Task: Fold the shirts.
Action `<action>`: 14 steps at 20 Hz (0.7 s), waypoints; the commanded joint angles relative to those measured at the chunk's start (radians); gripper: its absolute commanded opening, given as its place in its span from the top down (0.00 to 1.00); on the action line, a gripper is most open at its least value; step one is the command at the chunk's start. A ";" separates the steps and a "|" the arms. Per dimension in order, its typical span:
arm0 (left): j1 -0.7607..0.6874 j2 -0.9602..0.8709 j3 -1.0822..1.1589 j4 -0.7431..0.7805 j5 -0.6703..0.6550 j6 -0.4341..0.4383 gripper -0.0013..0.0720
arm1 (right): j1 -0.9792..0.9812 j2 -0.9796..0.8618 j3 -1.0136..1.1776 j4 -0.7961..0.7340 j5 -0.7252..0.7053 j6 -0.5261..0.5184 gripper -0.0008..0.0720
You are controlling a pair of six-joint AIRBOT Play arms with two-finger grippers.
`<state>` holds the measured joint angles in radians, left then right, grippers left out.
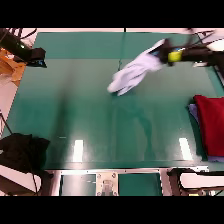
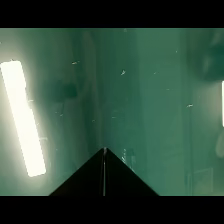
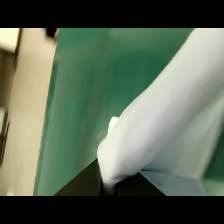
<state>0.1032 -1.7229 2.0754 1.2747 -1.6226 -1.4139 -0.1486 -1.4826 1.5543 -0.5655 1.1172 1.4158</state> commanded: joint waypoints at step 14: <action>0.000 0.000 -0.066 -0.003 -0.002 -0.002 0.96 | -0.851 0.167 0.032 -0.312 0.120 0.172 0.96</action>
<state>0.1032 -1.7229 2.0377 1.2720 -1.6245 -1.4155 -0.9352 -1.3155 1.5875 -0.8474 1.2343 1.6188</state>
